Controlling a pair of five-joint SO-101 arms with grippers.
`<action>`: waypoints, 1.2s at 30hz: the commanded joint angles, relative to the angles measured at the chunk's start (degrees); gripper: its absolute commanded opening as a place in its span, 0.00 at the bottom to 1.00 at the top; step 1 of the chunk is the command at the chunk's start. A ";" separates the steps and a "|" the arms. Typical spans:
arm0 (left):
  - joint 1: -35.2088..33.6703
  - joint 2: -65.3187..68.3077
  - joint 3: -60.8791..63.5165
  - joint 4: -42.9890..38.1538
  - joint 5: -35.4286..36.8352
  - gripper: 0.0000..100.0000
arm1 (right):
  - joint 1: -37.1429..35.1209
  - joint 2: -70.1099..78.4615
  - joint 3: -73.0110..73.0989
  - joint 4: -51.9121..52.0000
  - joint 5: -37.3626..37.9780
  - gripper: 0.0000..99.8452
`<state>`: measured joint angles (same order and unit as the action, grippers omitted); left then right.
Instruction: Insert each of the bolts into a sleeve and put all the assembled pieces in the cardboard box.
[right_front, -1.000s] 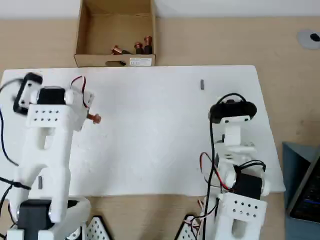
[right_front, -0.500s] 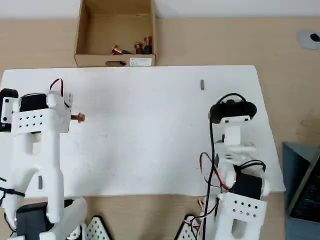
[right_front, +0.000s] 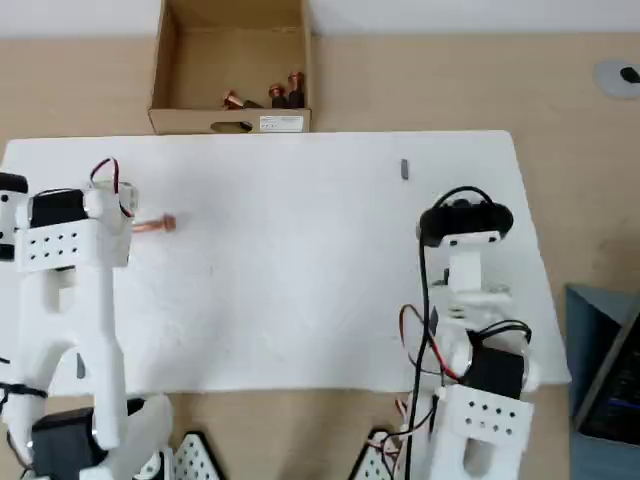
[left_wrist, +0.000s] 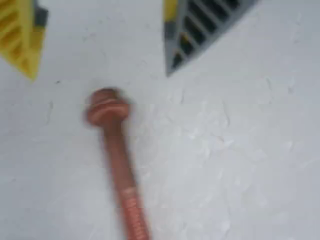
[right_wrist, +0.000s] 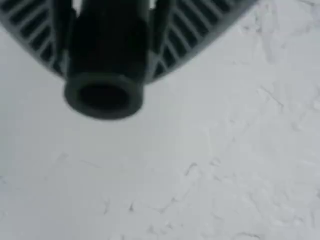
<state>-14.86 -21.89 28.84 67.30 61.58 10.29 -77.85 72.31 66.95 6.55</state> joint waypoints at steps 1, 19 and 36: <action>-0.53 -2.07 -1.67 -0.26 -4.66 0.18 | 0.04 -0.66 -0.31 -0.88 0.18 0.01; -0.88 -1.45 -21.54 16.44 -61.98 0.13 | 4.09 -0.66 -0.66 -0.70 0.35 0.01; -1.05 10.86 -20.22 7.30 -99.87 0.08 | 4.26 -0.66 -0.31 -0.88 0.35 0.01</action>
<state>-15.38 -14.59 11.16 75.21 -36.00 13.45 -77.85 72.31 66.95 6.55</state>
